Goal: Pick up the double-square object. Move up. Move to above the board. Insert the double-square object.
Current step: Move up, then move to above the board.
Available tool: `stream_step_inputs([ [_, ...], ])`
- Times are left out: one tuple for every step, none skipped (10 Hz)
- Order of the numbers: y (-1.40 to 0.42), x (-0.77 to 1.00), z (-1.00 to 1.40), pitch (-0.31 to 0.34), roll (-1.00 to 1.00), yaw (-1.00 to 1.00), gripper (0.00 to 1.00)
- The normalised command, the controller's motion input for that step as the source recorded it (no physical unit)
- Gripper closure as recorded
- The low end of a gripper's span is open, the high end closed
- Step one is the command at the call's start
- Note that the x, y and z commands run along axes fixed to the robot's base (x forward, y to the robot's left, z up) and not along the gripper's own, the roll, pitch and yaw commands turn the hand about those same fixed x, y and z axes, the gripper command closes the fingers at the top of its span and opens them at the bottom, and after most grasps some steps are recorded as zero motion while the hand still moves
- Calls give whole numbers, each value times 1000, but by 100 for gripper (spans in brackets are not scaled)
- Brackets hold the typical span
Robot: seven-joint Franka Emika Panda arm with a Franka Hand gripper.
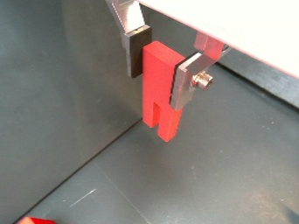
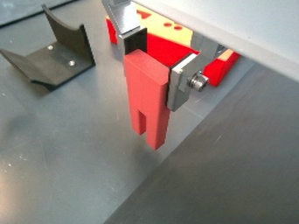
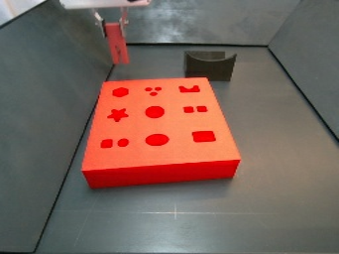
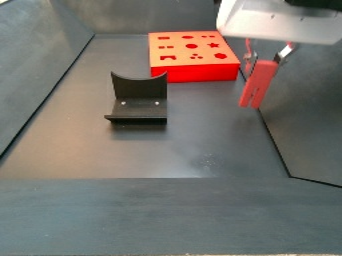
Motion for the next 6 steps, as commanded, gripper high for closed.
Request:
stream_step_inputs([
  [19, -37, 458, 59, 51, -11, 100],
  [22, -36, 349, 60, 69, -15, 100],
  [24, -33, 202, 65, 88, -15, 100],
  [-413, 16, 1000, 243, 91, 237, 100],
  [-430, 23, 1000, 238, 98, 238, 100],
  [-370, 24, 1000, 206, 110, 177, 100],
])
